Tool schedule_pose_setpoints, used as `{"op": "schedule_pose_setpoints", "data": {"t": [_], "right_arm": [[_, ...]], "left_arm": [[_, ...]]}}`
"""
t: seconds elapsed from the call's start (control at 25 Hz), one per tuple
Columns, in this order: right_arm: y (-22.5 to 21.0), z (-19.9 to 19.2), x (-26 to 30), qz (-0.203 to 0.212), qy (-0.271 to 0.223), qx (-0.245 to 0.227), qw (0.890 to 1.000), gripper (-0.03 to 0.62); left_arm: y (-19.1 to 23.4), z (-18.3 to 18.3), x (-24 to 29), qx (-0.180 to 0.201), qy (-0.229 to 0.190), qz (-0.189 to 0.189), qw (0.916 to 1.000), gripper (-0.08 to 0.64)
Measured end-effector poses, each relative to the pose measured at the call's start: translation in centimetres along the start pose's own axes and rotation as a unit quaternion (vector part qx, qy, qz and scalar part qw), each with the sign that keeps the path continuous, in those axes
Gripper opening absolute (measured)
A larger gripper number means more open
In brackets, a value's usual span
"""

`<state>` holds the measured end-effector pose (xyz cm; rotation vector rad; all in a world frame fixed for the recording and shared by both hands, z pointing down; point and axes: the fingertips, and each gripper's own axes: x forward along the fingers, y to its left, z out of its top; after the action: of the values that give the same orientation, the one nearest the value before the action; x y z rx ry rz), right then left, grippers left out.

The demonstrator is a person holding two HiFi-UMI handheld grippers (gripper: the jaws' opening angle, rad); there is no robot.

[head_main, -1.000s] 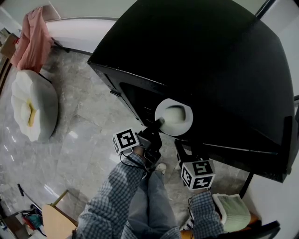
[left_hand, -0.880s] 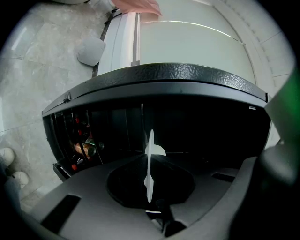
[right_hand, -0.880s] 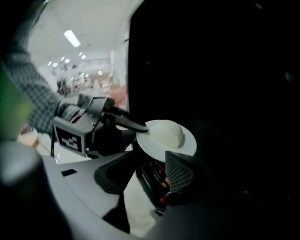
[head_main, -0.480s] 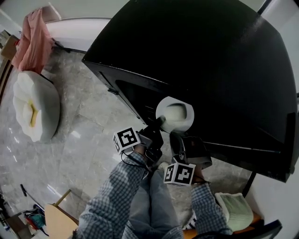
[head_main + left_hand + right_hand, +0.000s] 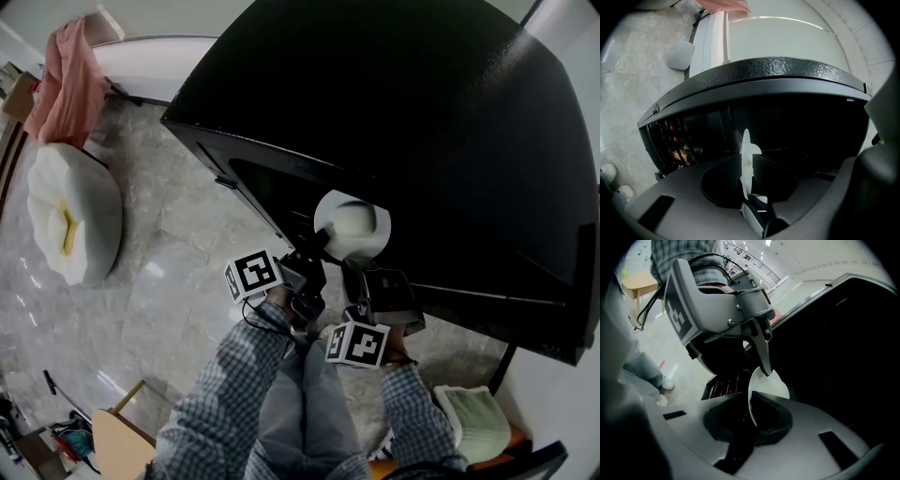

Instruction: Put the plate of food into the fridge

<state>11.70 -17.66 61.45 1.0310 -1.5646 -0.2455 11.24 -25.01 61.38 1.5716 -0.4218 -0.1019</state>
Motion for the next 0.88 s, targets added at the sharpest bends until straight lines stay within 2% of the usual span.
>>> {"op": "schedule_pose_setpoints", "data": {"t": [0.16,0.36,0.52,0.64,0.76,0.88], "right_arm": [[-0.4,0.0,0.5,-0.005,0.000,0.009,1.000,0.031],[-1.4,0.2,1.8,-0.013,0.004,0.020,1.000,0.031],[-2.3,0.3,2.8,-0.021,0.006,0.031,0.999,0.031],[-2.9,0.2,3.5,-0.026,0.009,0.041,0.999,0.032],[-3.4,0.0,4.1,-0.032,0.014,0.050,0.998,0.032],[-4.0,0.0,4.5,-0.038,0.015,0.057,0.998,0.032]], "left_arm": [[-0.3,0.1,-0.3,0.022,0.015,0.000,0.9997,0.077],[0.0,0.1,-1.4,0.021,0.017,0.000,0.9996,0.077],[-0.4,-0.2,-2.4,0.017,0.017,-0.014,0.9996,0.077],[0.1,-0.3,-3.6,0.021,0.022,-0.001,0.9995,0.077],[-0.8,-0.9,-4.2,0.006,0.024,-0.028,0.9993,0.077],[-1.1,-1.7,-4.9,-0.001,0.031,-0.032,0.9990,0.077]]}}
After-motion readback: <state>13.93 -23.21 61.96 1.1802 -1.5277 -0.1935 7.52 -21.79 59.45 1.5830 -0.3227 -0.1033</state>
